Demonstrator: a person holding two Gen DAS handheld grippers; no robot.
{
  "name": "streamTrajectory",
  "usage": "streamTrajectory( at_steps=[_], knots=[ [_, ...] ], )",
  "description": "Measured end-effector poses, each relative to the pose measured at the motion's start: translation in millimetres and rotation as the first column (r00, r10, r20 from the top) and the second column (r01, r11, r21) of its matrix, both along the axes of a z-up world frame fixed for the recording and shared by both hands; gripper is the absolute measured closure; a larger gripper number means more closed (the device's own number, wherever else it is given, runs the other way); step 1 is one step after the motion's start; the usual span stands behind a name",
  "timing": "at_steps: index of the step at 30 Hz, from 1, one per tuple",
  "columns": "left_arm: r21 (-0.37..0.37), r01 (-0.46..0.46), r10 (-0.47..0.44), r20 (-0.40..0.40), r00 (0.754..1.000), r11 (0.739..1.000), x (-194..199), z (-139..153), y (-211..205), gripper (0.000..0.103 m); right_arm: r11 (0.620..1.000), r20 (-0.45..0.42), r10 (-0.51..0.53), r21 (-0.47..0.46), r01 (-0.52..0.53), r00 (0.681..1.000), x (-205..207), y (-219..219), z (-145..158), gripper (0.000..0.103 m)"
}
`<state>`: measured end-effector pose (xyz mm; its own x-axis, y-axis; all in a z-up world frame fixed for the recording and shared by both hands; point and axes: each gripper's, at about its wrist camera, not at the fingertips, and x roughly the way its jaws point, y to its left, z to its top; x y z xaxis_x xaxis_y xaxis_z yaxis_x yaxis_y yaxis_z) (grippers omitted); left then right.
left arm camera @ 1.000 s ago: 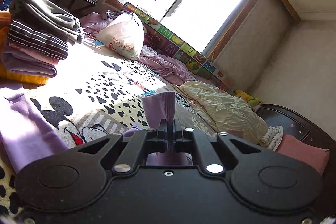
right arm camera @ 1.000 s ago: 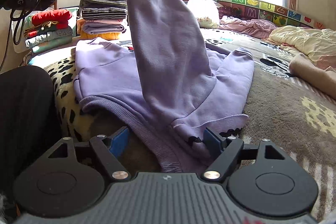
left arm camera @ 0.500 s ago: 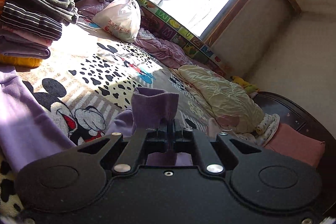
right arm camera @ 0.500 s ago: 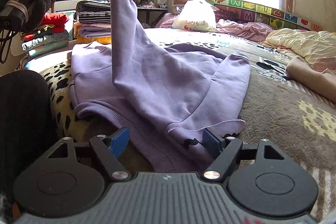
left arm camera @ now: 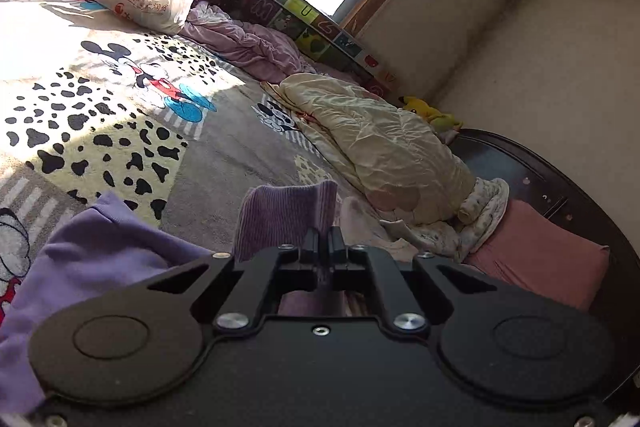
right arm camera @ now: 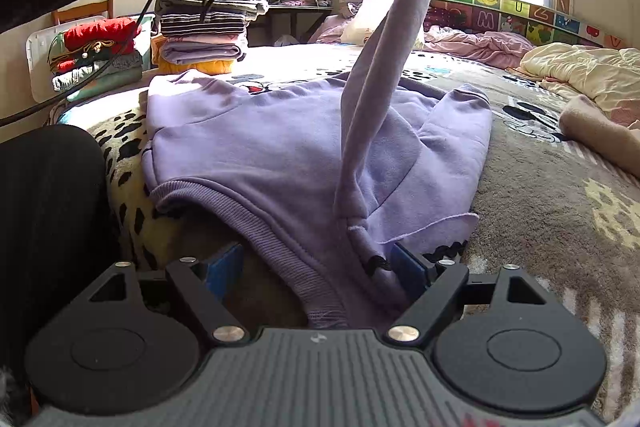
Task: Fold clothes
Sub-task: 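Lay the sleeve over the sweatshirt body with the left tool and release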
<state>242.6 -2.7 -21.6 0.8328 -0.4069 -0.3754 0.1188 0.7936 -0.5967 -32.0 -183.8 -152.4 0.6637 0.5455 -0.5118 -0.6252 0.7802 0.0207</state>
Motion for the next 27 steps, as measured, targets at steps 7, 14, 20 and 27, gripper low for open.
streamTrajectory(
  at_steps=[7,14,20,27],
  knots=[
    [0.063,0.002,0.005,-0.123,0.992,0.998,50.7,-45.8,-21.1,0.1,0.999,-0.03,0.015,0.048,-0.014,0.999,5.5,-5.4,0.2,0.019],
    [0.13,0.018,0.004,-0.165,0.986,0.991,71.2,-66.8,-48.0,0.101,0.996,-0.051,0.025,0.085,-0.021,0.998,9.6,-8.4,-0.8,0.018],
    [0.258,-0.002,0.043,-0.154,0.987,0.966,82.7,-77.6,-66.9,0.101,0.994,-0.061,0.03,0.108,-0.023,0.998,11.5,-10.1,-1.0,0.018],
    [0.354,0.046,0.034,-0.216,0.976,0.934,106.1,-97.1,-84.6,0.1,0.992,-0.066,0.03,0.124,-0.021,0.997,12.3,-11.8,-0.7,0.018]
  ],
)
